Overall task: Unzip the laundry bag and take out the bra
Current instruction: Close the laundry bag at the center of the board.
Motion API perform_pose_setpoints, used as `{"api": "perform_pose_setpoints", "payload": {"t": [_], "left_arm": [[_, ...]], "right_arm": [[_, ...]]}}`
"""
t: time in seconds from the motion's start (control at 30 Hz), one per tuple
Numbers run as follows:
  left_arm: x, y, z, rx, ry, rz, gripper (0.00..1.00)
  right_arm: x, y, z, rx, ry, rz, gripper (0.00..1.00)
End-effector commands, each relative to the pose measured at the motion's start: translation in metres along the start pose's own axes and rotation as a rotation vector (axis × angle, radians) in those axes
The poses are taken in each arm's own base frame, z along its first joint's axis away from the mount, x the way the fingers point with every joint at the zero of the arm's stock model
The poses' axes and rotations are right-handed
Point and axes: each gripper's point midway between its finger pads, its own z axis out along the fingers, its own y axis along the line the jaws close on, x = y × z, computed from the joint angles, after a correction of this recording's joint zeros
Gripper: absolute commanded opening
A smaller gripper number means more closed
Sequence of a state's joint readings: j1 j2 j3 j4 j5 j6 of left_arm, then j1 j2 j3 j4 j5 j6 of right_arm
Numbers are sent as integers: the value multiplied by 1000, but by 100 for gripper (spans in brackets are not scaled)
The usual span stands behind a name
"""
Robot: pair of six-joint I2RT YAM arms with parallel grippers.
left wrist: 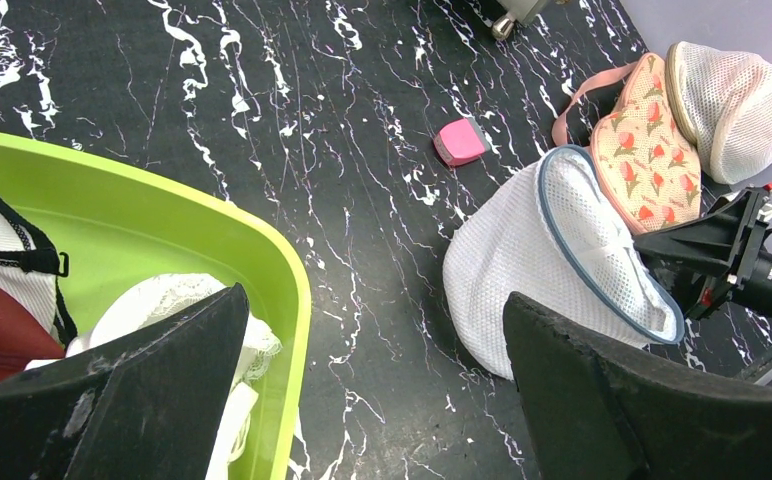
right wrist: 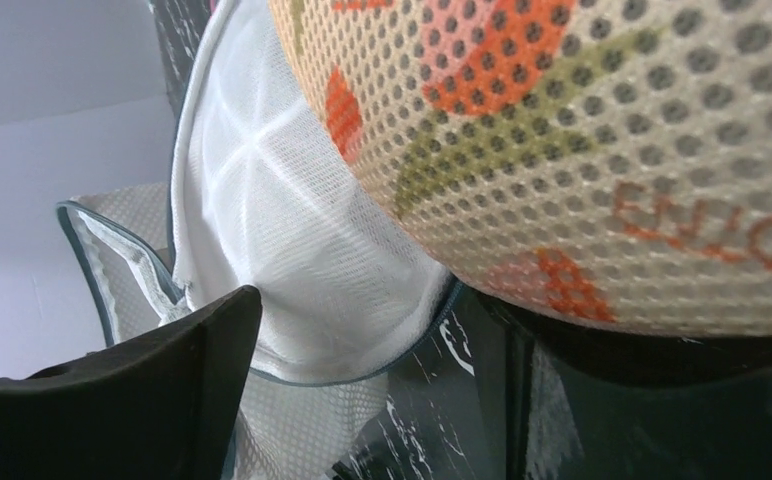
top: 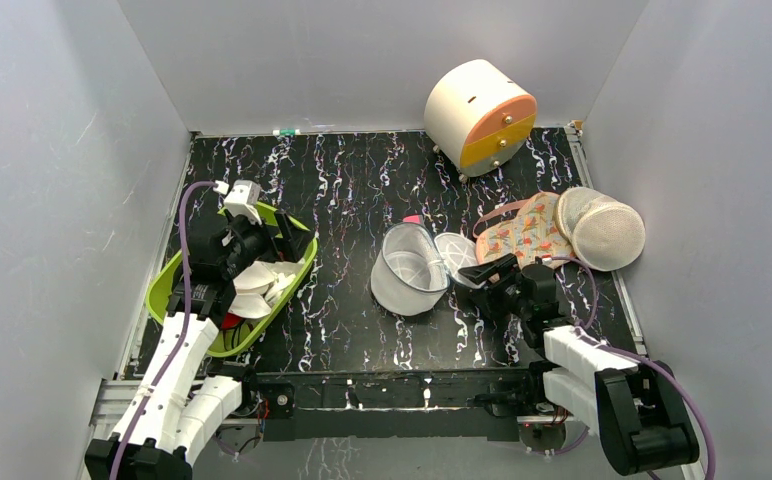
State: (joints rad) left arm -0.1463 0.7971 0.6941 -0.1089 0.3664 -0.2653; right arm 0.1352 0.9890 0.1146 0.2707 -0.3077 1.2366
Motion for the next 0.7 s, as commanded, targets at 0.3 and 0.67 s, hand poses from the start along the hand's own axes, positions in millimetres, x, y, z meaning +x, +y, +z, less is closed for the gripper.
{"api": "perform_pose_setpoints", "payload": {"t": [0.3,0.67], "left_arm": [[-15,-9,-1,31,-29,10,98],[-14,-9,1,34,-23,6,98]], "right_arm": [[-2,57,12,-156,-102,0,27],[-6,107,9,-184,-131,-303,4]]}}
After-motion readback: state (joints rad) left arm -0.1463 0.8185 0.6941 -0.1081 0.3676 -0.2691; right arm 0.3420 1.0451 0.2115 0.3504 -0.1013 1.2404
